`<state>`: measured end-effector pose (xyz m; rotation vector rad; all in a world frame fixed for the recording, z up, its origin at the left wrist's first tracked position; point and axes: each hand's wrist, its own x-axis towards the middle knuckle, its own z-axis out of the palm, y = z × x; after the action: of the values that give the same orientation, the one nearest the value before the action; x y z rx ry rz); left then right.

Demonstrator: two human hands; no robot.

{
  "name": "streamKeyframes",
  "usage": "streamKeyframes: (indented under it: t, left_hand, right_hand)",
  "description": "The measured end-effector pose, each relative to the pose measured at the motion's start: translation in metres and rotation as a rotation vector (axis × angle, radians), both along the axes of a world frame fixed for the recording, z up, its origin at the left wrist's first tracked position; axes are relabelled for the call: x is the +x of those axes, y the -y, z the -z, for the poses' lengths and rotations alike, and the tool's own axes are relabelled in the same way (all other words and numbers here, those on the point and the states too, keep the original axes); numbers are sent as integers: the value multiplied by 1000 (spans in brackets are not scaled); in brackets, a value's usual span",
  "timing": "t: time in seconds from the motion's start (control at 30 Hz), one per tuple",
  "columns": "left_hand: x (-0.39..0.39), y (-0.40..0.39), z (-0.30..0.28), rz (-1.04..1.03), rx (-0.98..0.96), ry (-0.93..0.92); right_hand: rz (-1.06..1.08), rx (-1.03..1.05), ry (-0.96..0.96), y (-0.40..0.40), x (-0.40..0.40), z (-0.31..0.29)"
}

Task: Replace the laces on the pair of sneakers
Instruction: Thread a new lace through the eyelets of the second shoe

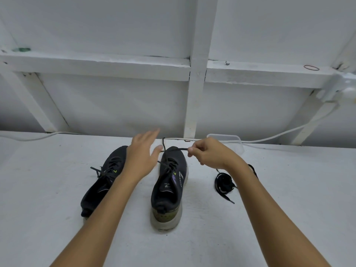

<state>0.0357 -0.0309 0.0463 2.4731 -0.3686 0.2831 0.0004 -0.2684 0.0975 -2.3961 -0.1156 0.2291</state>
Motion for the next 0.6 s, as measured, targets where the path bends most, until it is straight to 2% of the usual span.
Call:
streamKeyframes:
  t: [0.1,0.17,0.37,0.6]
  left_hand:
    - [-7,18,-7,249,7,70]
    - [-9,25,-8,275,0,26]
    - [-1,14,-8,1,46,78]
    - [-7,14,1,-150,43,12]
  right_hand:
    - [-22,1,6,-9,2,-2]
    - [-32,12,9,-13,1,-2]
    - [-4,50,-131,-2,-4,13]
    - [9,214,-316,-3,-19,29]
